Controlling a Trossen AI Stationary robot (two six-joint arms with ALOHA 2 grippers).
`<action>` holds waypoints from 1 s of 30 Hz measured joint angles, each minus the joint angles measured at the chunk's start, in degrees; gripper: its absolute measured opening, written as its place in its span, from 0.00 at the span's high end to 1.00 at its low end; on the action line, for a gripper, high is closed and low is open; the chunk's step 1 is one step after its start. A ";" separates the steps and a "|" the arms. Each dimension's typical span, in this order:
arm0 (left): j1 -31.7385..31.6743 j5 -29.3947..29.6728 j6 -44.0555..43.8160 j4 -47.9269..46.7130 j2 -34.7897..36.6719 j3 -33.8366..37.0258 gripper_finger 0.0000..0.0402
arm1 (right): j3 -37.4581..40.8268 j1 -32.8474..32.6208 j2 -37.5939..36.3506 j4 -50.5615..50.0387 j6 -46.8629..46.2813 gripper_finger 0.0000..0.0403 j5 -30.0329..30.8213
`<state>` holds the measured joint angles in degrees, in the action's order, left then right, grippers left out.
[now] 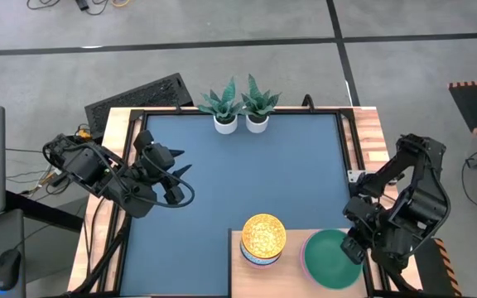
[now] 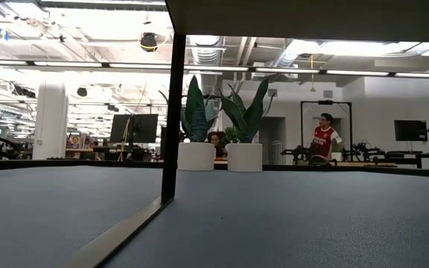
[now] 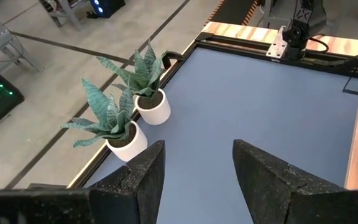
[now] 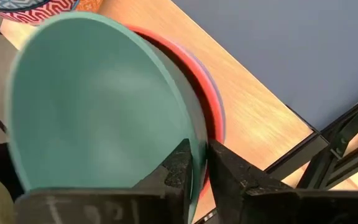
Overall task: Place and stack bowls onto a shelf
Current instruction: Stack the green bowl on top of the dark pink bowl on the shelf
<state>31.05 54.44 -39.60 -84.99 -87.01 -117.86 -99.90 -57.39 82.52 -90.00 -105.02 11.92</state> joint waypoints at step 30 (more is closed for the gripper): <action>0.00 -0.10 -2.49 0.02 -0.01 0.00 0.56 | -0.60 -7.95 -3.46 2.63 3.21 0.73 16.32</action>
<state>31.05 54.35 -42.09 -84.97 -87.02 -117.86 -100.50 -65.34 79.06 -87.37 -101.81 28.23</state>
